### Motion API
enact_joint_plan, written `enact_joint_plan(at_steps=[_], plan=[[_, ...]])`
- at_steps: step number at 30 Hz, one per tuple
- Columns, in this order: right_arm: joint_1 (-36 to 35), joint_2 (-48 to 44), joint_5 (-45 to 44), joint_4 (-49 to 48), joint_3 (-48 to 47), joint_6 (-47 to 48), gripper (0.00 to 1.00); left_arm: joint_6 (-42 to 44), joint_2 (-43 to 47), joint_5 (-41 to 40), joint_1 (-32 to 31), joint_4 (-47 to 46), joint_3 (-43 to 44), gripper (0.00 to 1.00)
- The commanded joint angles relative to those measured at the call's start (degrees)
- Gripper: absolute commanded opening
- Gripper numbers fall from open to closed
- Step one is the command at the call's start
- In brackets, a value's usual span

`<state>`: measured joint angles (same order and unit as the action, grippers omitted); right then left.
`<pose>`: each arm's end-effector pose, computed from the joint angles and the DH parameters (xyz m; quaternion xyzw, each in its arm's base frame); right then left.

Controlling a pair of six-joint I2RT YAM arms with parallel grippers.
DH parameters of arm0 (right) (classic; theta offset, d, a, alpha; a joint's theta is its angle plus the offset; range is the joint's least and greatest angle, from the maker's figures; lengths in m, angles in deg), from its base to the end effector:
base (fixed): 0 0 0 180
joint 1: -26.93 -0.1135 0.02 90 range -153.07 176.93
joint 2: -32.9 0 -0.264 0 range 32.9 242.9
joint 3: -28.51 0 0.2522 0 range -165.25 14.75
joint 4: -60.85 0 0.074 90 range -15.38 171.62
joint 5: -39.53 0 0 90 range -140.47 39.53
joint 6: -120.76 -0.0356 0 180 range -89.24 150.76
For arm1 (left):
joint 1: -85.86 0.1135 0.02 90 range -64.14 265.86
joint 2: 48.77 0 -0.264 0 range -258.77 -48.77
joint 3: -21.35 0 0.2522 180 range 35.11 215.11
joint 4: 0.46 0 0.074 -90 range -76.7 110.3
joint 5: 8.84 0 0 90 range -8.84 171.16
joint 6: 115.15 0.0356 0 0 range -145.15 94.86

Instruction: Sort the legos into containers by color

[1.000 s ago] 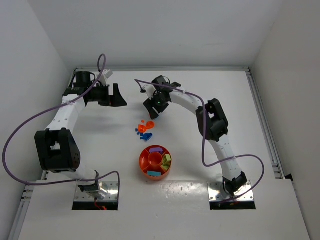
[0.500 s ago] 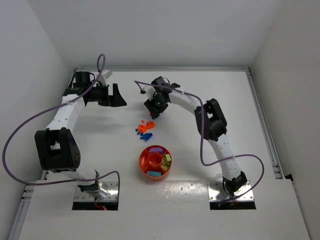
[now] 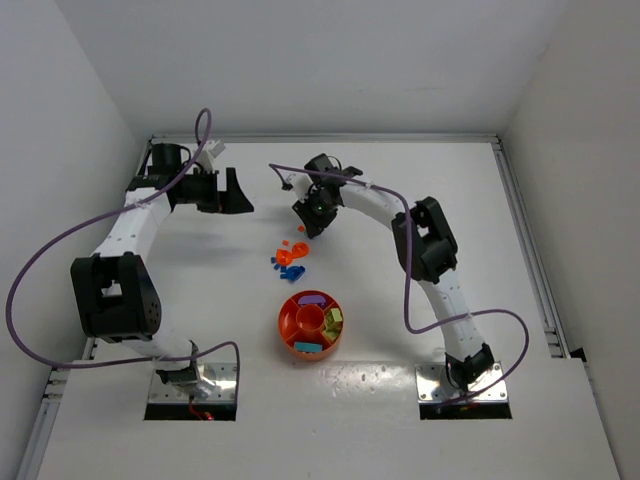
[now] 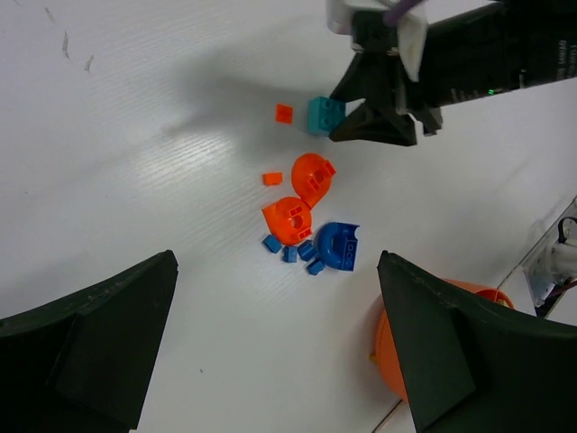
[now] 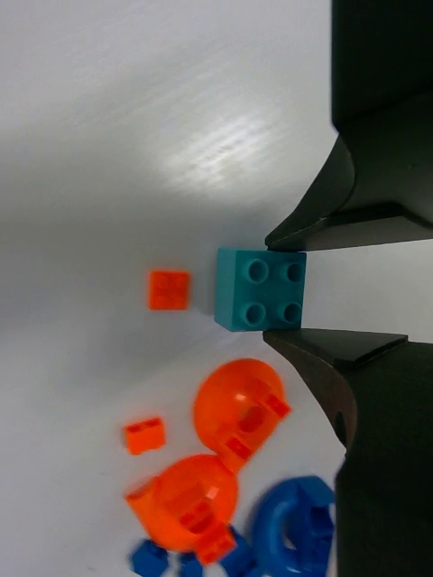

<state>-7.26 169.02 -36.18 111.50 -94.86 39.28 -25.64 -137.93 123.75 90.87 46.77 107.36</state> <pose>0.4127 0.2910 0.1438 -0.3783 0.8889 0.1687 0.1957 0.3327 0.0050 0.2864 0.0809 0.8815 -0.3290 0.3290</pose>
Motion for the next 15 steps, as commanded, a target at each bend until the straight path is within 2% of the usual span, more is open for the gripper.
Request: enact_joint_plan(at_steps=[1, 3, 7, 8, 11, 15], plan=[[0.4, -12.8, 3.6, 3.2, 3.7, 1.8, 0.06, -0.8, 0.0, 0.8, 0.9, -2.4, 0.1, 1.0], [0.4, -15.3, 4.3, 4.7, 7.3, 3.2, 0.05, -1.9, 0.6, 0.8, 0.9, -3.9, -0.5, 1.0], [-0.7, -33.1, 7.2, 5.2, 18.5, 7.2, 0.02, -7.0, 1.1, -2.6, 0.9, -7.9, -2.6, 1.0], [-0.7, -35.9, 8.8, 5.2, 22.5, 8.4, 0.02, -7.8, 0.6, -3.1, 0.9, -7.9, -2.6, 1.0], [-3.0, -43.6, 13.1, 7.5, 27.0, 11.5, 0.02, -9.4, -0.6, -3.7, 0.9, -8.5, -2.6, 1.0], [-11.0, -49.8, 11.6, 9.2, 32.3, 16.5, 0.02, -10.1, 0.7, -4.8, 0.9, -10.0, -3.9, 1.0]])
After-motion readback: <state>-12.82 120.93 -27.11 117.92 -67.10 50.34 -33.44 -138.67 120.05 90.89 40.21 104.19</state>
